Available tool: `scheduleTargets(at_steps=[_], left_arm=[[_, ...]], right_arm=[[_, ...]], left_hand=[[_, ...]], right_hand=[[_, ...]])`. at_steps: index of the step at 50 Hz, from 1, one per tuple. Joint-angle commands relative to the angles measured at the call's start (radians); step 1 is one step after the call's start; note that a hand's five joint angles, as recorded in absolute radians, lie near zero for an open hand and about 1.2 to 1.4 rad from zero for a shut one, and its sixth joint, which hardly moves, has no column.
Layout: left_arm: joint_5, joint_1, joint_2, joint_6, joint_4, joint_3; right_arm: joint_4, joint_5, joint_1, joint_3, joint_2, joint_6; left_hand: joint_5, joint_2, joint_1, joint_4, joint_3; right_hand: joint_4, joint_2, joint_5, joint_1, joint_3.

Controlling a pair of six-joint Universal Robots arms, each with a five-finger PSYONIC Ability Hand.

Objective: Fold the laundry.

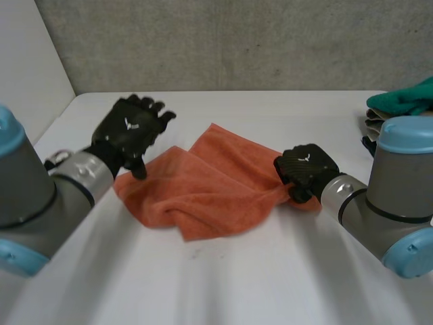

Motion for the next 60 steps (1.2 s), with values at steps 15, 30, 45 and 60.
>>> scheduleTargets(at_steps=[15,30,45,60], left_arm=[[0.151,-0.114,-0.550,-0.023,-0.677,0.806],[-0.132,-0.117,-0.469,-0.149,-0.394,0.839],[-0.245,-0.108,-0.180,-0.179,-0.118,0.515],[-0.369,-0.140,-0.435,-0.018,-0.127,0.298]], right_arm=[[0.036,-0.267,0.131,-0.137,-0.393,0.045],[0.023,-0.200,0.042,-0.230,-0.193,0.038],[-0.072,0.009,0.105,-0.366,-0.001,-0.008],[-0.117,0.073,0.171,-0.191,0.238,-0.134]], left_hand=[[-0.051,-0.035,-0.022,-0.028,-0.034],[1.171,1.187,1.200,1.194,1.188],[1.171,1.187,1.200,1.194,1.188],[0.826,0.842,0.855,0.848,0.843]], right_hand=[[0.201,0.215,0.240,0.268,0.210],[0.201,0.215,0.240,0.268,0.210],[0.201,0.215,0.240,0.268,0.210],[0.201,0.215,0.240,0.268,0.210]])
